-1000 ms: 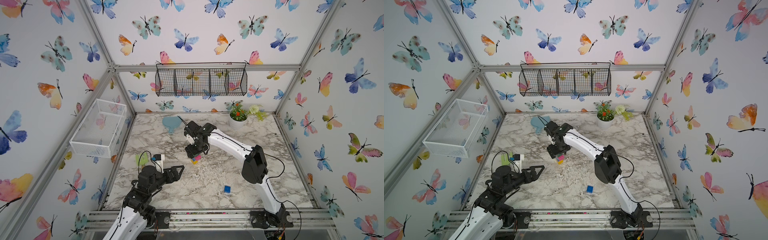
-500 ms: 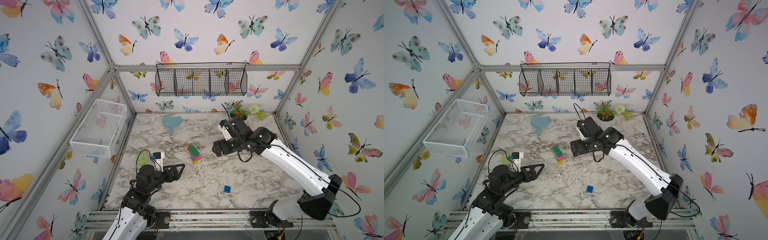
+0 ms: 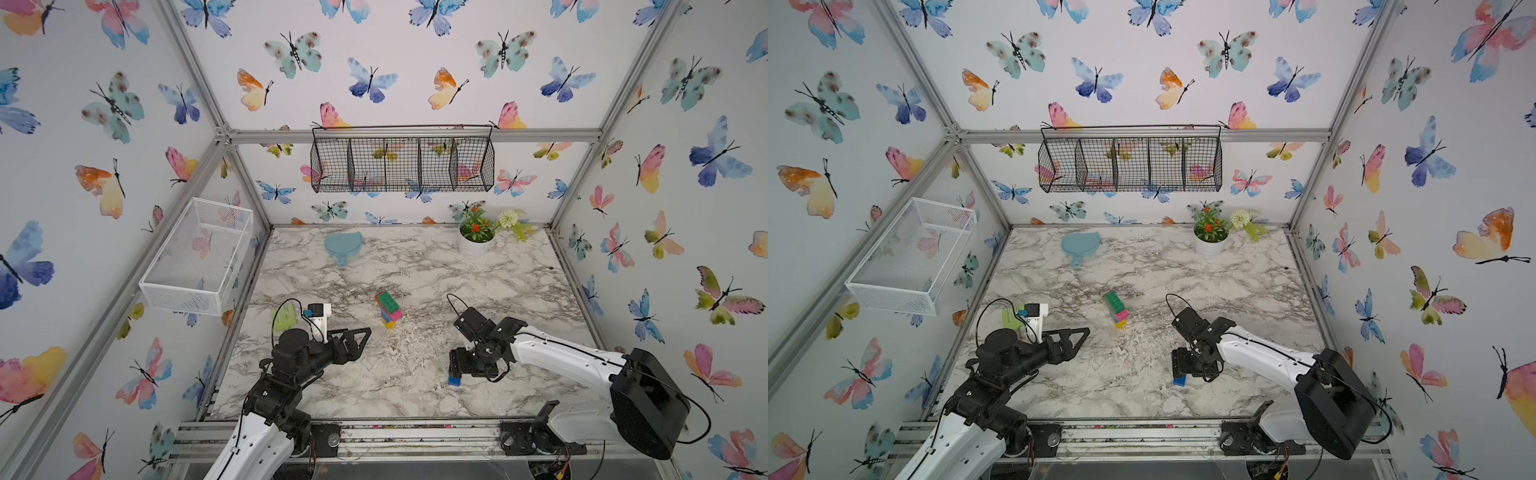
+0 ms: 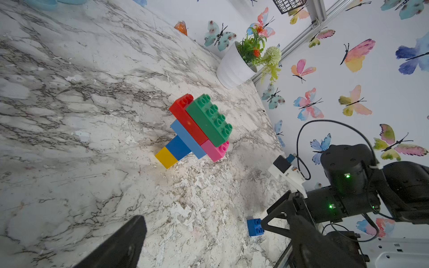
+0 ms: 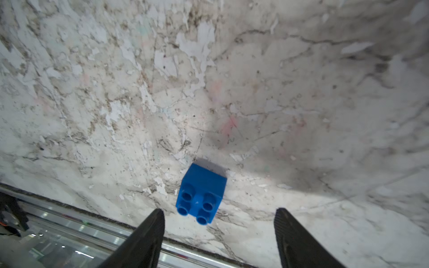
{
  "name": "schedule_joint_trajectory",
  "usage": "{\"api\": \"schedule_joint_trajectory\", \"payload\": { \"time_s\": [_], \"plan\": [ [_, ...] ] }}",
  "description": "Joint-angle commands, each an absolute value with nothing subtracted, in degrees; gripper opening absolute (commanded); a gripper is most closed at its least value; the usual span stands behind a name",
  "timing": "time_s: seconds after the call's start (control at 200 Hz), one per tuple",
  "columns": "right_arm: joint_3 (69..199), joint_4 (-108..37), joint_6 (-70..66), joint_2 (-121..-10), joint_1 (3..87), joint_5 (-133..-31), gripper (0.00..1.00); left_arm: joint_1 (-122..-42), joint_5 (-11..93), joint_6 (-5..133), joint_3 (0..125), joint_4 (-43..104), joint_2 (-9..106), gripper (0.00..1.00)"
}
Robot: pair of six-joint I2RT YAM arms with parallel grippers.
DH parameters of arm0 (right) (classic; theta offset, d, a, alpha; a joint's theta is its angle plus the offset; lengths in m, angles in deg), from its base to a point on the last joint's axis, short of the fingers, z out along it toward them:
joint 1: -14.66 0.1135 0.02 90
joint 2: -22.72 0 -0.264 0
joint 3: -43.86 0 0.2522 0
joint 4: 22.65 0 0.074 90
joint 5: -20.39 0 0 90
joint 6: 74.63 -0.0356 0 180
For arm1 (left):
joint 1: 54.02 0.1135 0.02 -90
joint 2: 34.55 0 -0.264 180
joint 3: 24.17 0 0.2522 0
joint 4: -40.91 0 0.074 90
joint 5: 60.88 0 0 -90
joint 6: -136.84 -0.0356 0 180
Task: Assemble a spoon with lego
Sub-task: Pick up the lego brick from the center of the board.
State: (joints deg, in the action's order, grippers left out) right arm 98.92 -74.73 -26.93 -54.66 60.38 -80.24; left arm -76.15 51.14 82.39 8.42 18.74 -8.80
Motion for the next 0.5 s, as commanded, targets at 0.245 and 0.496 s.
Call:
{"api": "schedule_joint_trajectory", "payload": {
  "time_s": [0.245, 0.496],
  "plan": [
    [96.2, -68.2, -33.1, -55.9, 62.5, -81.3, 0.66, -76.3, 50.2, 80.0, 11.7, 15.1, -9.2, 0.98],
    [97.3, -69.8, -33.6, -59.1, 64.7, -79.5, 0.57, -76.3, 50.6, 79.9, 11.7, 15.1, -9.1, 0.98]
  ]
}}
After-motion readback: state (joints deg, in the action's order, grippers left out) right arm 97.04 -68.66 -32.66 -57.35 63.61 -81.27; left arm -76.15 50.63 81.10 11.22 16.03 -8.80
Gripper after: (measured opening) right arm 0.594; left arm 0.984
